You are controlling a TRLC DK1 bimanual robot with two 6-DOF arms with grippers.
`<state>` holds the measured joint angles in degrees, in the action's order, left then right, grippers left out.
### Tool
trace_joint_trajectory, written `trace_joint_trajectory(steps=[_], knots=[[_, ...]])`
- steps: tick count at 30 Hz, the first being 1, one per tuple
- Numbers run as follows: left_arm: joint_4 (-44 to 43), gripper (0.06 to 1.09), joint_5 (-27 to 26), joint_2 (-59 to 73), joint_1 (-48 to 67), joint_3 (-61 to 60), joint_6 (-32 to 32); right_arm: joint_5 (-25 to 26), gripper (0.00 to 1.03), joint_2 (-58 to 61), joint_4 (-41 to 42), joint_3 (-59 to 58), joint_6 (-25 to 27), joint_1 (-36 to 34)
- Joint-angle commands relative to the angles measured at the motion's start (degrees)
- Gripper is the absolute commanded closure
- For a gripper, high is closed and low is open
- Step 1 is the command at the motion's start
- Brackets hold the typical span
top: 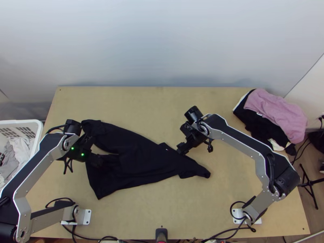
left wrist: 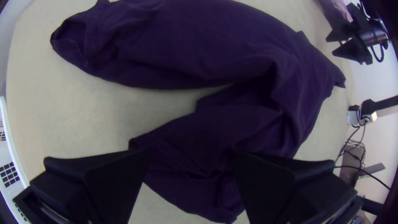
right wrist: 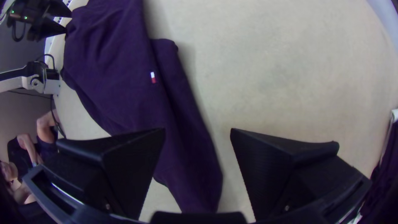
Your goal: Fold the t-shirt
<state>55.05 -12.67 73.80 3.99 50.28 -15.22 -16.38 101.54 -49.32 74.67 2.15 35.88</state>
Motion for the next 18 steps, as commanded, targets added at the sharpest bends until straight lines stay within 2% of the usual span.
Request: trace_joint_trajectory(steps=[1, 2, 6, 8, 9, 14, 16, 18], knots=[[-4.3, 0.31, 1.8, -0.4, 3.0, -1.8, 2.7, 0.0, 0.30, -1.4, 0.0, -0.9, -0.2, -0.2], [-4.9, 0.39, 1.8, -0.4, 3.7, -2.5, 2.7, 0.0, 0.30, -1.6, 0.0, -1.0, -0.2, -0.3], [-8.4, 0.82, 1.8, -1.6, 4.6, -5.5, 2.7, 0.0, 0.30, -2.3, 0.0, -1.5, -0.3, -0.5], [-9.1, 1.00, 1.8, -2.3, 4.3, -6.2, 2.7, 0.0, 0.30, -2.7, 0.0, -1.8, -0.2, -0.6], [-9.2, 1.05, 1.8, -2.3, 3.8, -6.5, 2.7, 0.0, 0.30, -2.8, 0.0, -2.0, -0.3, -0.7], [-4.4, 1.05, 1.6, -6.7, -0.8, -3.3, -0.1, 0.0, 0.30, -3.6, -0.2, -2.2, -0.3, -0.8], [0.1, 1.05, -1.7, -9.3, -6.4, 1.7, -1.8, 0.0, 0.30, -3.9, -0.5, -2.2, -0.3, -1.1], [8.5, 1.05, -5.9, -9.3, -12.8, 8.7, -5.3, 0.0, 0.30, -4.1, -0.5, -2.4, -0.4, -1.5]])
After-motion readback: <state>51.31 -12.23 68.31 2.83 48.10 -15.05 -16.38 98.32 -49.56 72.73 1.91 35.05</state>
